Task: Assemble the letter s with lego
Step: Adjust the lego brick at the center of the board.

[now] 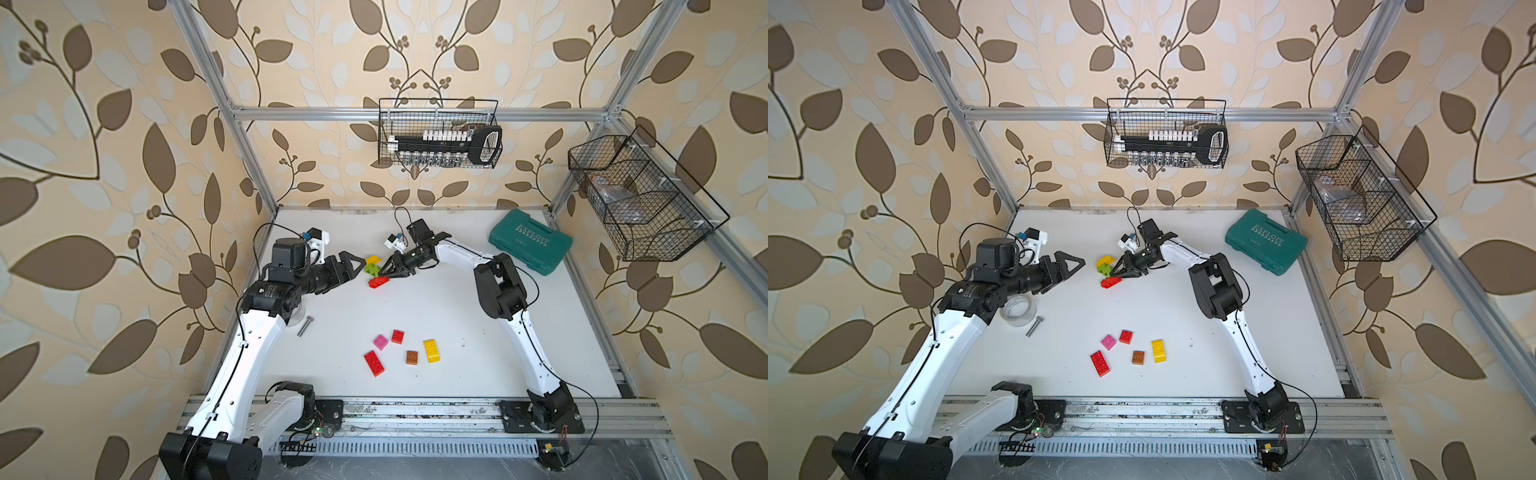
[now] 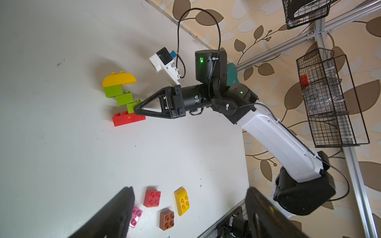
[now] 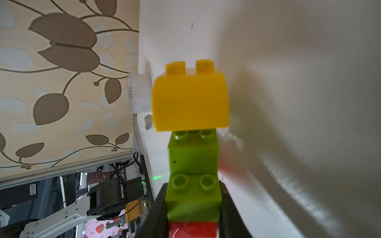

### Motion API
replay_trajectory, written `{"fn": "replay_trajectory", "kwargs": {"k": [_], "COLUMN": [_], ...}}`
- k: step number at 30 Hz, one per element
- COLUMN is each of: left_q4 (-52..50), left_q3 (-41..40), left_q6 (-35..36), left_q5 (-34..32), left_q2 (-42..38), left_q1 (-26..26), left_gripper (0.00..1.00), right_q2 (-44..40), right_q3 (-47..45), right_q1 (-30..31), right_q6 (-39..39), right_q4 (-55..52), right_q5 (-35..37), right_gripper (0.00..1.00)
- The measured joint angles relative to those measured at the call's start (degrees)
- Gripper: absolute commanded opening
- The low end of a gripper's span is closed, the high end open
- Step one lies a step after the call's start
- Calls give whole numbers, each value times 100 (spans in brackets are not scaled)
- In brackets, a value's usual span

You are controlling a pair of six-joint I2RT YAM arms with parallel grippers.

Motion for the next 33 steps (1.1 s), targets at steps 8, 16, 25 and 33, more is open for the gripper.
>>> {"fn": "replay_trajectory", "kwargs": {"k": [8,16,25,33], "left_q4": [0,0,-66,-369], "left_q3": [0,0,0,0], "left_q6": [0,0,2,81], "left_q5": [-4,-63,-96,-205], "left_q2": [0,0,-9,-87], "left_q1": [35,35,35,33], "left_gripper": [87,87,88,81], "right_q2": [-87,-160,-658,-2653], "right_q3": [-485,-896,-1318,-2643], "right_q1": [-24,-57,-114,-210], "right_q6": [809,1185,990,66], "right_q4": [1132,1626,1346,568], "right_q5": [59,306,890,2216], "right_gripper": [33,50,56,56]}}
